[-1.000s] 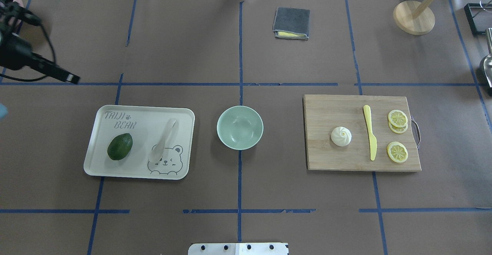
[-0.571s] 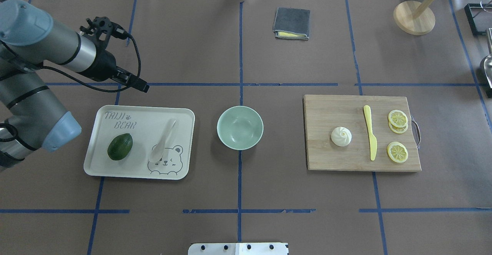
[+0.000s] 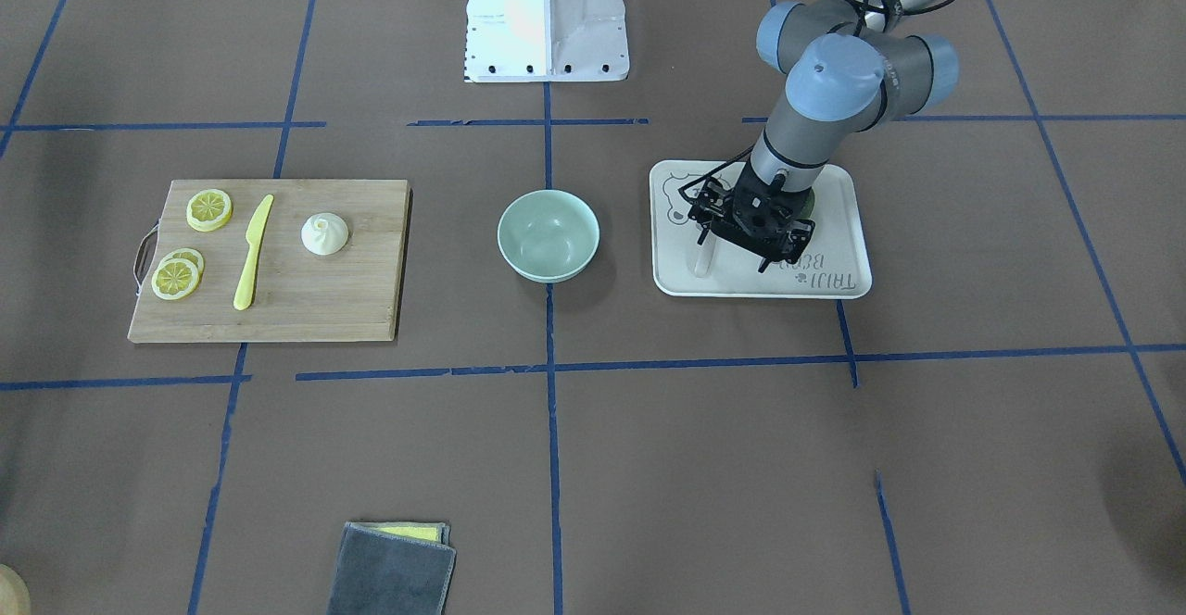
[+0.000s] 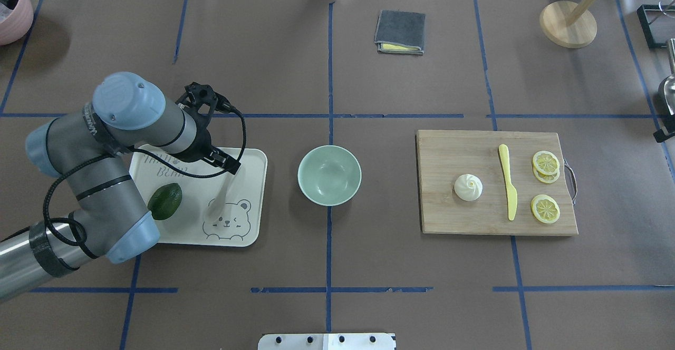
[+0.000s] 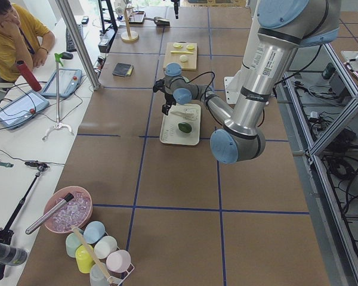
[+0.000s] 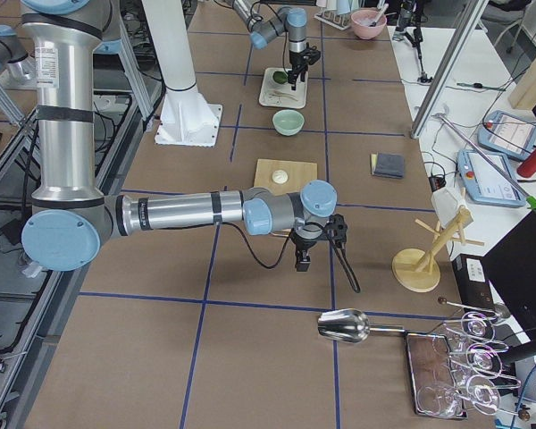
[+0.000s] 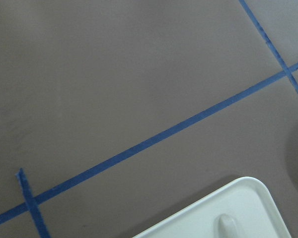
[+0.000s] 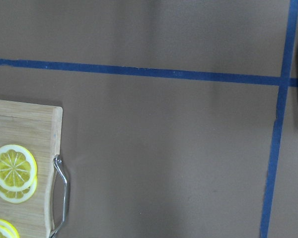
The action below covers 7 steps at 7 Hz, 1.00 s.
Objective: Put spoon and bun in bowl
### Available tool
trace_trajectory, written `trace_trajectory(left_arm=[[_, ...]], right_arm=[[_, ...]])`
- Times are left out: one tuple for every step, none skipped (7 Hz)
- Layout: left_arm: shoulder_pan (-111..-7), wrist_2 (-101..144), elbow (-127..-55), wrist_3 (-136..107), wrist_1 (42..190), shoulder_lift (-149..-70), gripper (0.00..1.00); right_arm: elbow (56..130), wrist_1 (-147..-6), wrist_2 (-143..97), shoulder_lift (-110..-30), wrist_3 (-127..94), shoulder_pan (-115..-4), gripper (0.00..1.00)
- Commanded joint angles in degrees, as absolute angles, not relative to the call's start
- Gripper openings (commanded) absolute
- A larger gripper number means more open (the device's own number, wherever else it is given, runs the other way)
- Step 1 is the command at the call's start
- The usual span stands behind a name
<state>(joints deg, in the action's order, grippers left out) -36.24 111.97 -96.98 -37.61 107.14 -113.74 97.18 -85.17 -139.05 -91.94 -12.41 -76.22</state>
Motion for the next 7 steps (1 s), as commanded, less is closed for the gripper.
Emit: trace_trajectory(left_arm=[[-34.4,111.1,-96.2,-38.7,107.0,-114.4,0.86],[-33.8,111.3,-96.2,-39.5,107.0,-114.4,0.83],[-33.2,111.3,-96.2,-39.8,106.9,-114.4,0.77],[-32.8,111.4,-95.7,-39.8,106.8,-114.3,0.69],[-32.7,111.4,-95.5,-39.7,106.8,-114.3,0.61],[-32.7,111.7,-95.6,-39.7,106.8,-114.3,0.45],[-32.7,112.1,-95.6,-39.7,106.8,-114.3,0.25]], right_arm=[[97.1,-85.2,-139.0,-91.9,-12.5,-75.5,1.00],[96.9,-85.1,-139.0,-91.8,-12.6,-75.3,1.00],[96.9,-85.1,-139.0,-91.8,-12.7,-75.1,1.00],[96.9,-85.1,-139.4,-91.8,-12.7,-75.0,1.00],[96.9,-85.1,-139.5,-91.8,-12.7,-75.0,1.00],[96.9,-85.1,-139.5,-91.8,-12.7,-74.8,1.00],[96.9,-85.1,-139.5,-91.8,-12.7,-74.7,1.00]])
